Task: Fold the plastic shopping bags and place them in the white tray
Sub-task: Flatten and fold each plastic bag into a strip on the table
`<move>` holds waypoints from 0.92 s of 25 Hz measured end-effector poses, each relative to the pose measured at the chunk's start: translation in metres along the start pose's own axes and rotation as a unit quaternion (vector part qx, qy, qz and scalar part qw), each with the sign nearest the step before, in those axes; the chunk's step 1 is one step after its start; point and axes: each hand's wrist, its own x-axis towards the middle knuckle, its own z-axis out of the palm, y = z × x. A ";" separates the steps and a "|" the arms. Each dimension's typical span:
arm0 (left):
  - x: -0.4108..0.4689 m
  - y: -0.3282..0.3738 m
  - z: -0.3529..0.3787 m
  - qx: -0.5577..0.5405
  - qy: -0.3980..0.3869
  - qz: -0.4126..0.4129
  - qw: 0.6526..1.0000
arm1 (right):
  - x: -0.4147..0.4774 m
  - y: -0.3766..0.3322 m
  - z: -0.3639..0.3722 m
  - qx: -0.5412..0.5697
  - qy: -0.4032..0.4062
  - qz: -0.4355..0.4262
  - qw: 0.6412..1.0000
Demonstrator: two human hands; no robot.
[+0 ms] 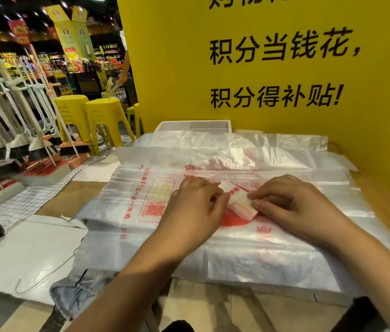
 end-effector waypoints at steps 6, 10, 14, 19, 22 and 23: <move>0.014 0.008 -0.011 -0.032 -0.243 -0.004 0.969 | -0.003 0.002 -0.001 0.051 0.033 0.033 0.998; 0.018 0.004 -0.016 -0.130 -0.223 0.006 0.966 | 0.001 -0.001 0.001 -0.021 0.058 0.099 0.993; 0.014 0.005 -0.013 -0.125 -0.169 -0.029 0.977 | 0.010 -0.012 -0.007 0.047 -0.025 0.175 0.983; 0.019 0.004 -0.012 -0.076 -0.186 0.000 0.980 | 0.040 -0.027 -0.027 0.054 -0.125 0.238 0.962; 0.018 -0.001 -0.009 -0.044 -0.195 0.010 0.980 | 0.044 -0.028 -0.028 0.098 -0.160 0.280 0.942; 0.018 -0.002 -0.009 -0.031 -0.198 0.014 0.980 | 0.044 -0.027 -0.030 0.110 -0.171 0.288 0.936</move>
